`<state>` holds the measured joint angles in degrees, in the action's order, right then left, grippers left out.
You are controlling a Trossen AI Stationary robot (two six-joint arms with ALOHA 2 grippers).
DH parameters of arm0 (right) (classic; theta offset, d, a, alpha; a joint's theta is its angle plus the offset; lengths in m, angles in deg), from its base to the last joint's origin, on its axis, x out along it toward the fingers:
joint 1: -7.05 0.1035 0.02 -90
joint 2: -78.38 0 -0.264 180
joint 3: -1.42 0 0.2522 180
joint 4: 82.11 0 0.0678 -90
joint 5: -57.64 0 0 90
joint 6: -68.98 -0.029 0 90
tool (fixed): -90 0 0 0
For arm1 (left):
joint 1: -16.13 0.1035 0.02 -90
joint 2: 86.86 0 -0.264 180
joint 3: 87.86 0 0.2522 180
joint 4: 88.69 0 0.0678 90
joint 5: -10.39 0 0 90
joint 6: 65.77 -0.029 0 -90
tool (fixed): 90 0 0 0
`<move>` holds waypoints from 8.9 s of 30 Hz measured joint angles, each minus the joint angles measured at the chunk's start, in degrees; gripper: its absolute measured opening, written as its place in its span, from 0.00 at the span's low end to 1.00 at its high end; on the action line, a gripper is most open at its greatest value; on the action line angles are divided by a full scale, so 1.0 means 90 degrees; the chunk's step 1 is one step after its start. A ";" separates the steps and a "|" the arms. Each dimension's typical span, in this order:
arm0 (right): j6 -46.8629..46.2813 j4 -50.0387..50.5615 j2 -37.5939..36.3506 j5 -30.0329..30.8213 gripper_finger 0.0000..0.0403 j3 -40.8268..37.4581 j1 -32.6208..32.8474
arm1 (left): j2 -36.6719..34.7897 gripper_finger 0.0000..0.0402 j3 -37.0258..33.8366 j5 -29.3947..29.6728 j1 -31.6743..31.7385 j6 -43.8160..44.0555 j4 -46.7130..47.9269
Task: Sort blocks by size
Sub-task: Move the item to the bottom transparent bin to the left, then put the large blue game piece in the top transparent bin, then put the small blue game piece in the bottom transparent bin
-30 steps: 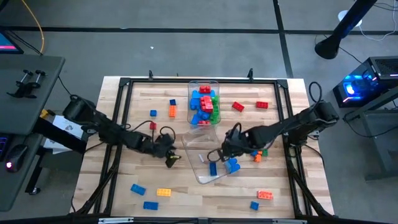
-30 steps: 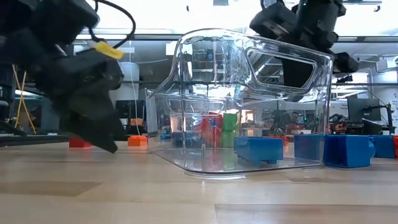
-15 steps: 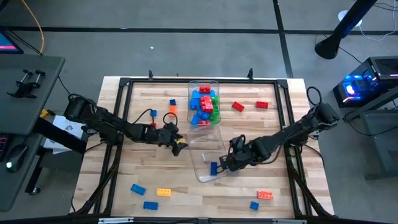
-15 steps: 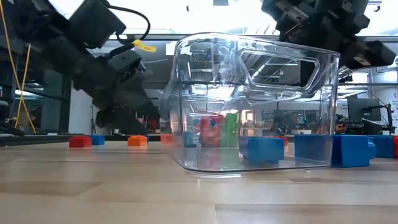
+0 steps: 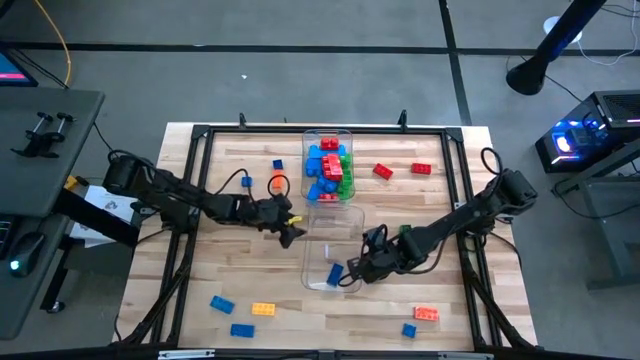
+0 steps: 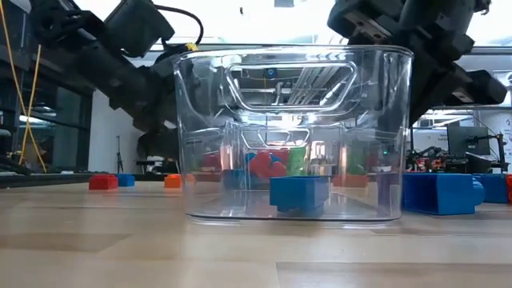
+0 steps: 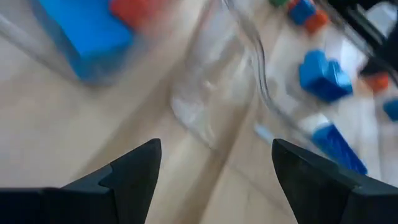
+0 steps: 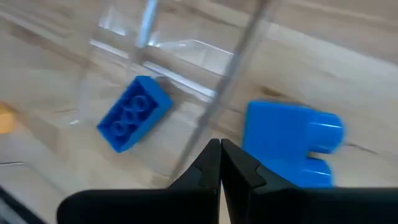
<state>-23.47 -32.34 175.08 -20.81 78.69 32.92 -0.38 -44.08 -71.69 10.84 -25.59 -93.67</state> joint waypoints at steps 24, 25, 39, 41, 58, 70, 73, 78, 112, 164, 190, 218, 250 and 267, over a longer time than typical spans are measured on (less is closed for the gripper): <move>0.1991 0.0560 -0.0279 0.0445 0.00 0.0143 -0.1503 | 0.0034 0.73 -0.0005 0.0600 -0.0875 0.0513 0.0851; 0.2004 0.0452 -0.0279 0.0430 0.00 0.0143 -0.1526 | 0.0034 0.73 -0.0005 0.0625 -0.0841 0.0513 0.0860; 0.2214 0.1338 -0.0892 0.0265 0.00 0.0143 -0.1200 | -0.0331 0.73 -0.0005 0.0232 -0.0131 -0.0426 0.1823; 0.2086 0.1720 -0.1103 0.0172 0.00 0.0143 -0.0951 | -0.0592 0.73 -0.0005 0.0279 -0.0014 -0.0482 0.2432; 0.0988 0.1067 -0.0227 -0.0999 0.67 0.0141 -0.0004 | -0.2532 0.73 -0.0971 0.0486 -0.0843 0.0461 0.1939; 0.1443 0.0979 0.0413 -0.1142 0.94 0.0141 -0.0154 | -0.2526 0.73 -0.0974 0.0496 -0.0832 0.0460 0.1957; 0.1443 0.0845 0.0512 -0.1097 0.94 0.0141 -0.0176 | -0.2526 0.73 -0.0974 0.0496 -0.0832 0.0462 0.1966; 0.1539 0.0585 0.0773 -0.1124 0.94 0.0151 -0.0169 | -0.2526 0.73 -0.0974 0.0499 -0.0832 0.0465 0.1967; 0.1639 0.3229 0.0210 -0.0443 0.63 0.0296 -0.0499 | -0.2533 0.73 -0.0974 0.0596 -0.0832 0.0470 0.2042; 0.5562 0.0280 -0.1718 0.0056 0.76 0.0437 -0.2967 | -0.2570 0.73 0.1506 -0.1111 -0.5662 0.2846 0.6538; 0.5708 0.0592 -0.1704 0.0339 0.76 0.0437 -0.2818 | 0.1339 0.73 0.2820 0.0229 -0.6473 0.1539 0.6510; 0.4180 0.0596 -0.2248 0.1136 0.76 0.0437 -0.1613 | -0.1096 0.24 0.2447 0.1151 -0.1432 -0.2466 0.2706; 0.3103 0.0711 -0.2253 0.1755 0.76 0.0437 -0.1356 | -0.0380 0.70 0.3016 -0.1280 0.5239 -0.1666 0.5153; 0.2747 0.0733 -0.2253 0.1980 0.76 0.0437 -0.1371 | 0.1477 0.70 0.3526 -0.1321 0.5010 -0.5530 0.5586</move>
<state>1.26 -25.74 154.80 -2.99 82.62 20.59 12.91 -12.34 -83.58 55.94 -75.36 -43.39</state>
